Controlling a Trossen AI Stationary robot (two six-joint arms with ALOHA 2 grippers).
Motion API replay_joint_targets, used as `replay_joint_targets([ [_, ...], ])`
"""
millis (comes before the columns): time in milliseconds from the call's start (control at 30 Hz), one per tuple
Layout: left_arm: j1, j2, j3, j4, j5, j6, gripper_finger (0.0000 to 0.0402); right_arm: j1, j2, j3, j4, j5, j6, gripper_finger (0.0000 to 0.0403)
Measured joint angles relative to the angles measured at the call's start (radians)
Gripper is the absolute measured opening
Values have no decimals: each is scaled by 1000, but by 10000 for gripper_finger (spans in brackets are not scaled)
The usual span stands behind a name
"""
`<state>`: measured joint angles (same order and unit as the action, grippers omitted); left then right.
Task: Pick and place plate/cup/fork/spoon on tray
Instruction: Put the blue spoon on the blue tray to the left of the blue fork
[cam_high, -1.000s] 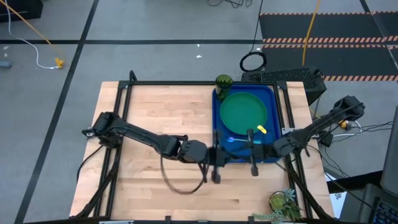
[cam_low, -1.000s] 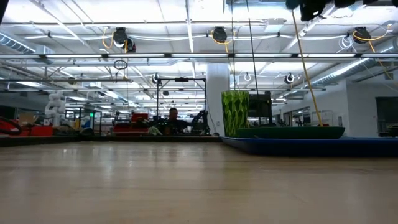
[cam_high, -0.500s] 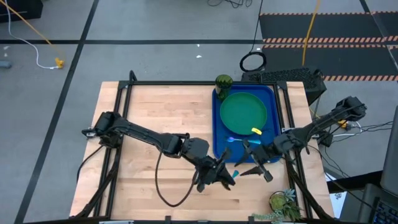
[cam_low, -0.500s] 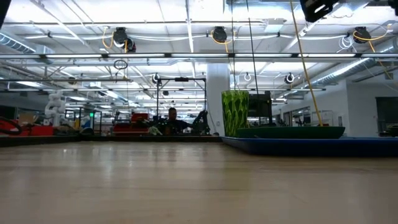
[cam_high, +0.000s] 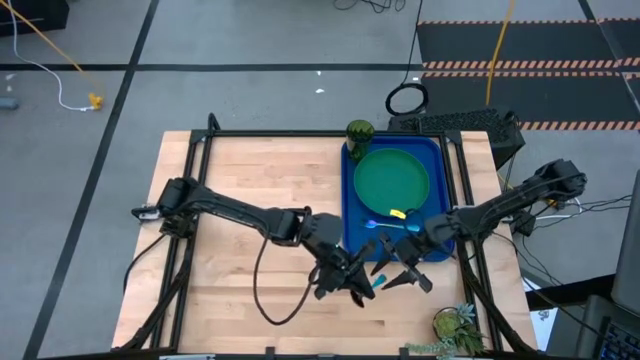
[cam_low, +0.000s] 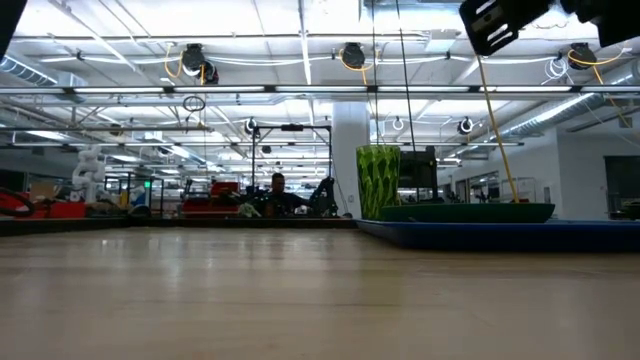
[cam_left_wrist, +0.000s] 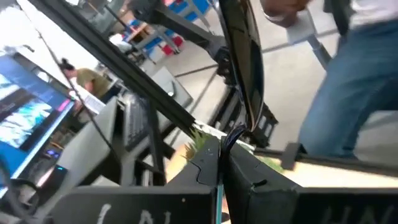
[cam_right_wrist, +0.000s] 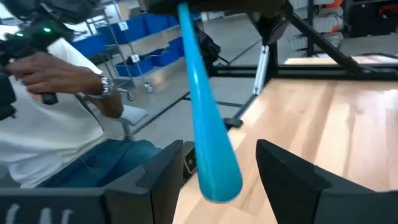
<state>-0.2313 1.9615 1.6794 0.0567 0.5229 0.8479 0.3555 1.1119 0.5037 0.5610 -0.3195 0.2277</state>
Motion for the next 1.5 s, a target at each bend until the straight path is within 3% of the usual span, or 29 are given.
replay_joint_targets([
  [133, 6, 5, -1, -17, 12, 19, 5, -16, 0, 0, -6, -1, 0, 177],
  [400, 9, 3, -1, -33, 13, 36, 5, -28, -1, 0, -3, -41, -9, 70],
  [500, 9, 3, -1, -43, -3, 37, 8, -27, -1, 0, -2, -50, -10, 56],
  [800, 8, 2, -1, -84, -226, -50, 86, -29, -11, -1, 5, -16, -4, 42],
  [933, 2, 2, -1, -87, -262, -65, 121, -29, -33, -1, 1, -12, -12, 6],
  [1033, -6, 2, -1, -90, -280, -66, 130, -29, -60, -1, -34, 33, -28, 2],
  [1133, -14, 2, -1, -107, -319, -66, 110, -29, -79, 0, -78, 57, -31, 1],
  [1333, -13, 2, -1, -116, -356, -95, 21, -29, -95, 0, -98, 60, -21, 0],
  [1500, -13, 2, -1, -103, -342, -113, 22, -29, -96, 0, -103, 57, -3, 0],
])
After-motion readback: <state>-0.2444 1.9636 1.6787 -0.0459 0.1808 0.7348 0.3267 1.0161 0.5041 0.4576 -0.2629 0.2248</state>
